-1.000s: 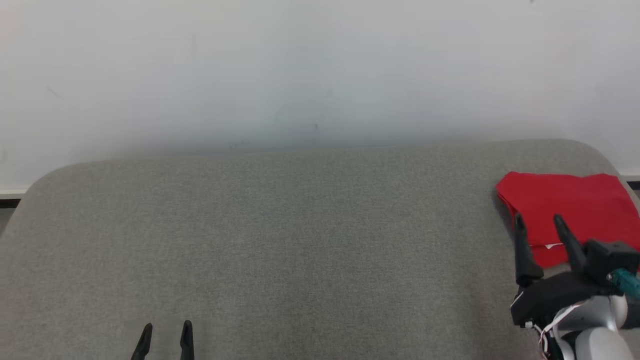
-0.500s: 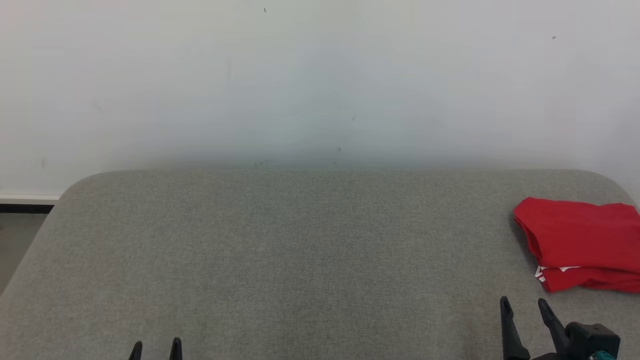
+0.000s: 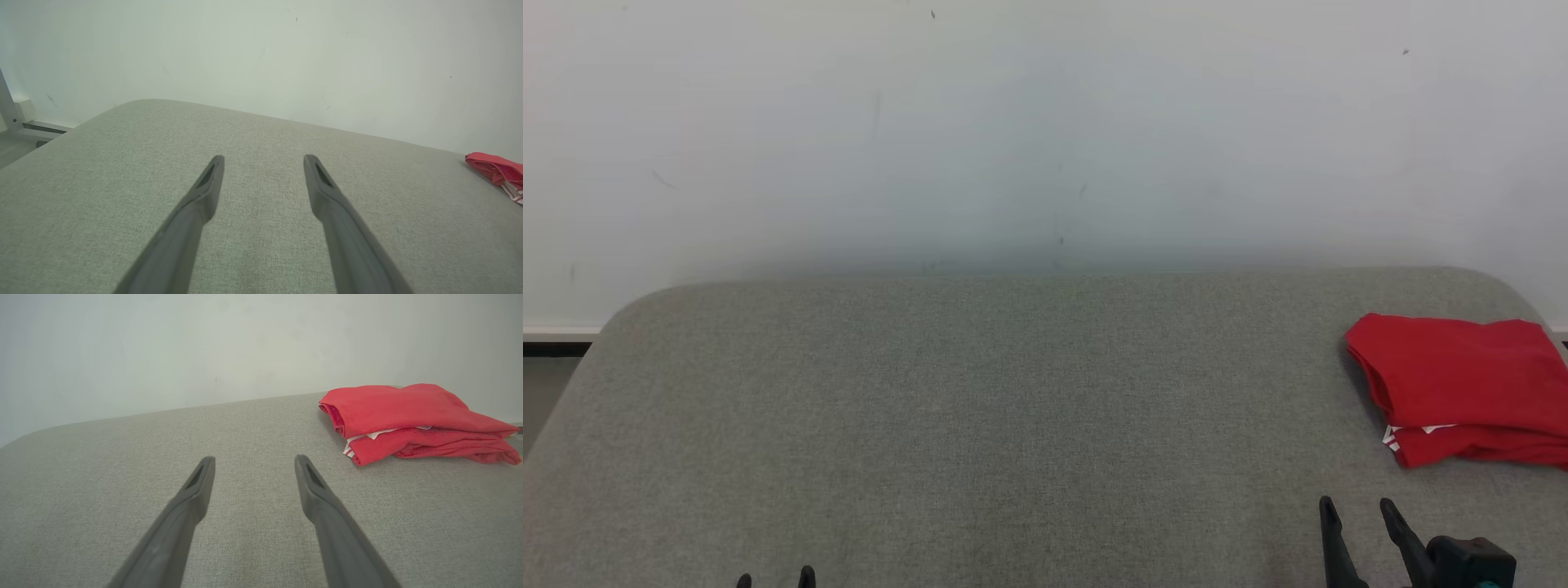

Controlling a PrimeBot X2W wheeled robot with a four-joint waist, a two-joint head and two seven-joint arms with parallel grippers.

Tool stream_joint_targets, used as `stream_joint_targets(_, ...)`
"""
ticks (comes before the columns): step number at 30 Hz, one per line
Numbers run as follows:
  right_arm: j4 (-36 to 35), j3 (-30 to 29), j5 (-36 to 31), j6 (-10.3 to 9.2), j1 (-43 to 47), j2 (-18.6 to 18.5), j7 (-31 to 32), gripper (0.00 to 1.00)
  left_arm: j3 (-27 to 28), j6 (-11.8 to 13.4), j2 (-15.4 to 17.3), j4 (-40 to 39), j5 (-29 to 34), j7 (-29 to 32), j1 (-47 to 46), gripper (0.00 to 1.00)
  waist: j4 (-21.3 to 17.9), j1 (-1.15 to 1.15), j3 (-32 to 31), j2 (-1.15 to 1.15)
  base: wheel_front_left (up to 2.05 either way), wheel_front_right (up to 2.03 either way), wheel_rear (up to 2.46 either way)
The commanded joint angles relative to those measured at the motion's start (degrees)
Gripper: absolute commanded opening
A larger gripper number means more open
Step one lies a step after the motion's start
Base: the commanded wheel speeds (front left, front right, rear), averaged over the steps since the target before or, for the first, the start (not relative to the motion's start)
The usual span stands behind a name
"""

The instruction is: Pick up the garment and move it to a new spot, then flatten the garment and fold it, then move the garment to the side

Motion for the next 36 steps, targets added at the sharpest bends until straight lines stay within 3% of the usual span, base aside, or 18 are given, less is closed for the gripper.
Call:
stream_joint_targets(1,-0.1,0.02,0.33,-0.02,0.34,0.03,-0.27,1.0,0.09,0.25,-0.09,-0.23,0.05,-0.33,0.97,1.0,-0.02,0.0,0.08,0.0,0.0,0.0,0.0)
stream_joint_targets(22,0.95,0.57,0.41,-0.02,0.52,0.03,0.53,1.0,-0.12,0.79,-0.69,-0.24,0.94,-0.34,1.39,1.0,0.23,0.0,0.28,0.0,0.0,0.0,0.0)
stream_joint_targets(23,1.04,0.46,0.37,0.0,0.0,0.01,0.56,0.0,-0.14,0.75,-0.74,-0.04,0.73,0.02,0.76,0.0,0.23,0.0,0.28,0.0,0.0,0.0,0.0)
stream_joint_targets(27,3.35,0.37,0.44,0.0,0.58,0.02,0.66,0.0,-0.16,0.75,-1.12,2.23,0.65,0.36,1.12,0.0,0.23,0.0,0.28,0.0,0.0,0.0,0.0)
stream_joint_targets(36,4.58,-2.07,10.86,0.0,-1.17,0.02,1.93,0.0,-0.08,-0.55,-1.2,4.74,-9.29,2.77,-2.09,0.0,-0.09,0.0,0.76,0.0,0.0,0.0,0.0)
